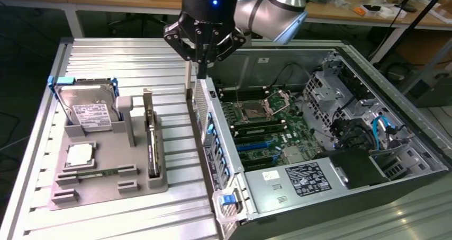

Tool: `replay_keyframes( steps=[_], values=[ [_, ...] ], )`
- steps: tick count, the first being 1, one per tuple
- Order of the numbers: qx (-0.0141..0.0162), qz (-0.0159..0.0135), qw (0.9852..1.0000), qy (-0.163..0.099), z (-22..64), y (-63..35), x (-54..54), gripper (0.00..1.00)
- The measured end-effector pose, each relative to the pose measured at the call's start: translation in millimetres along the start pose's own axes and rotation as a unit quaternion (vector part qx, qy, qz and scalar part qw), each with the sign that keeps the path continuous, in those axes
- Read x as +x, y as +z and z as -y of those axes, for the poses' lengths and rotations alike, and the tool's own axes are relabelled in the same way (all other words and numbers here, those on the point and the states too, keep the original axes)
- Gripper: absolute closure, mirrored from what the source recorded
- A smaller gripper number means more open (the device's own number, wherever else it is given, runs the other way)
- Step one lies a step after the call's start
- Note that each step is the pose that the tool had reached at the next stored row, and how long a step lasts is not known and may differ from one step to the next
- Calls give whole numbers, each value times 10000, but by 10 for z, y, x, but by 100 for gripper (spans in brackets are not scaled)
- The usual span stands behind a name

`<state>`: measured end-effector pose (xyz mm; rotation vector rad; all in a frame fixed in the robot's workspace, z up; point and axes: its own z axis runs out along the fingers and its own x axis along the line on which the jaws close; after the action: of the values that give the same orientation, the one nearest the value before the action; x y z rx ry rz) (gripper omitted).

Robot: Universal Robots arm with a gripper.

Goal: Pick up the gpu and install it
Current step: 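Reach for the gpu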

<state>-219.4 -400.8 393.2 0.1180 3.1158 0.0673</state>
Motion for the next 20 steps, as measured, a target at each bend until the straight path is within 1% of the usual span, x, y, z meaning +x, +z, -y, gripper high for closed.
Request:
replay_keyframes(
  steps=[9, 13, 20],
  values=[
    [0, 0, 10000, 1, 10, -4, 142, 89],
    [0, 0, 10000, 0, 17, -6, 232, 89],
    [0, 0, 10000, 1, 24, -8, 316, 89]
  ],
)
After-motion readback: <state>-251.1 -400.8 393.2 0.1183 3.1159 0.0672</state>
